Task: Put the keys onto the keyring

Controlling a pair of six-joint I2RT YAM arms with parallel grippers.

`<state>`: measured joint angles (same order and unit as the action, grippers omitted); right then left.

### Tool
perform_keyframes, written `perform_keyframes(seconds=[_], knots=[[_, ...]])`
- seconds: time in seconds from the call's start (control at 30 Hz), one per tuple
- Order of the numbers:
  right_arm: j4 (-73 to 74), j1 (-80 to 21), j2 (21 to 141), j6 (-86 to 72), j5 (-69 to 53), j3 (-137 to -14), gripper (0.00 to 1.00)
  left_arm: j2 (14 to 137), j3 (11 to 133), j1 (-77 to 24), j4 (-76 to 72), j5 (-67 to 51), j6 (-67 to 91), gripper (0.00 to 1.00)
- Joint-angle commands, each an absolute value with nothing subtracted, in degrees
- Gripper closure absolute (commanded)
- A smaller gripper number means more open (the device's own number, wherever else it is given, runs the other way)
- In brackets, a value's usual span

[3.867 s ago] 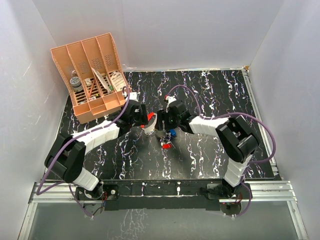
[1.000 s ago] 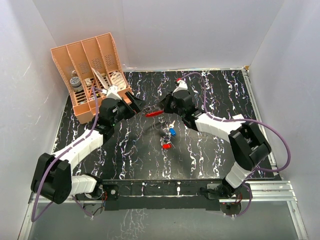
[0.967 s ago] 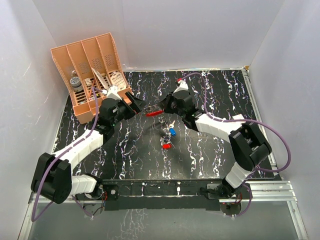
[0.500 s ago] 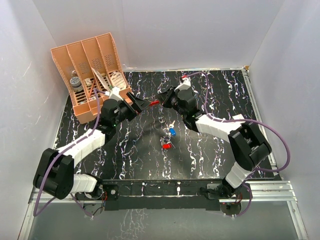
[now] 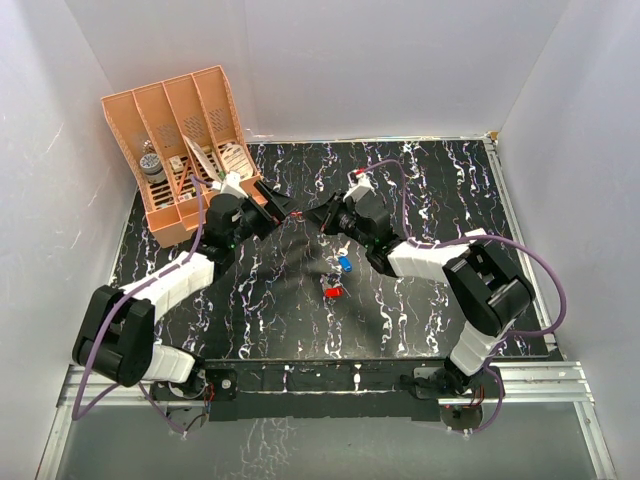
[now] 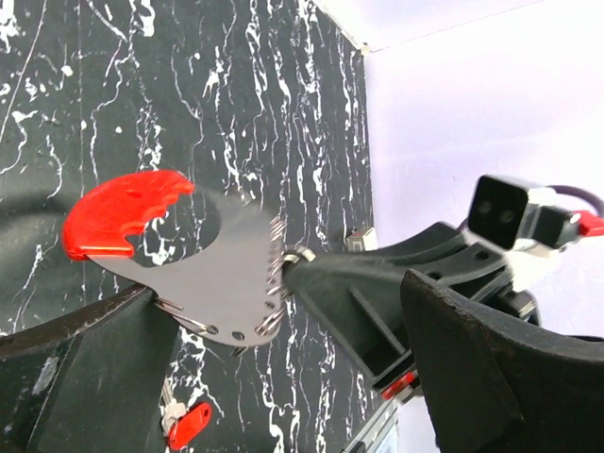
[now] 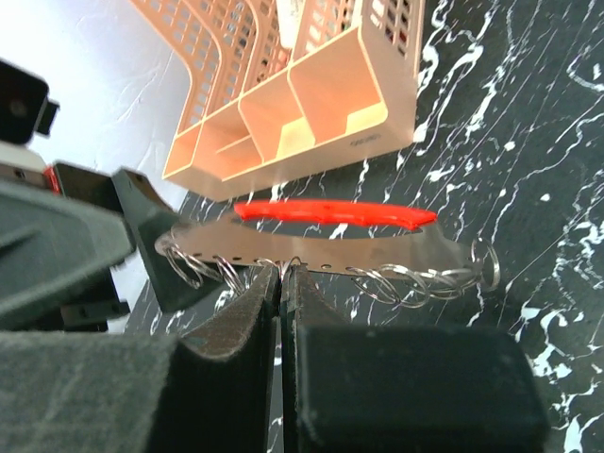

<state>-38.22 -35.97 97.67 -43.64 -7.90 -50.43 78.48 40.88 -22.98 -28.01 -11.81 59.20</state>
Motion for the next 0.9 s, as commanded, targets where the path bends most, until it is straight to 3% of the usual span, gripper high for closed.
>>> perform_keyframes(seconds=[0.0, 0.2, 0.3, 0.43, 0.5, 0.6, 0.87], knots=[[-46.67, -37.32, 95.97, -43.65, -13.02, -48.89, 1.0, 79.75, 43.95, -22.68, -28.3, -11.96, 59.52, 0.05], [-49.13, -38.07, 95.37, -43.0, -14.15, -47.08, 1.0, 81.64, 43.43, -22.68, -29.82, -14.03, 60.88, 0.1], [-49.92, -38.22, 95.57, -43.21, -14.22, -47.18, 1.0, 82.07, 42.44, -22.72, -31.58, -14.72, 61.83, 0.17], [-50.58, -38.24, 96.75, -43.73, -14.84, -47.78, 1.0, 81.88, 42.3, -22.68, -31.89, -14.75, 62.09, 0.3], [-50.83, -38.24, 97.35, -43.85, -14.86, -47.93, 1.0, 81.62, 42.33, -22.68, -31.99, -14.77, 62.22, 0.44], [-51.11, -38.26, 98.0, -43.75, -14.7, -48.27, 1.0, 80.92, 42.19, -22.68, -31.84, -14.76, 62.22, 0.56], [-51.45, -38.26, 99.4, -43.77, -14.81, -49.83, 1.0, 80.93, 42.01, -22.68, -32.48, -16.22, 62.42, 0.59]])
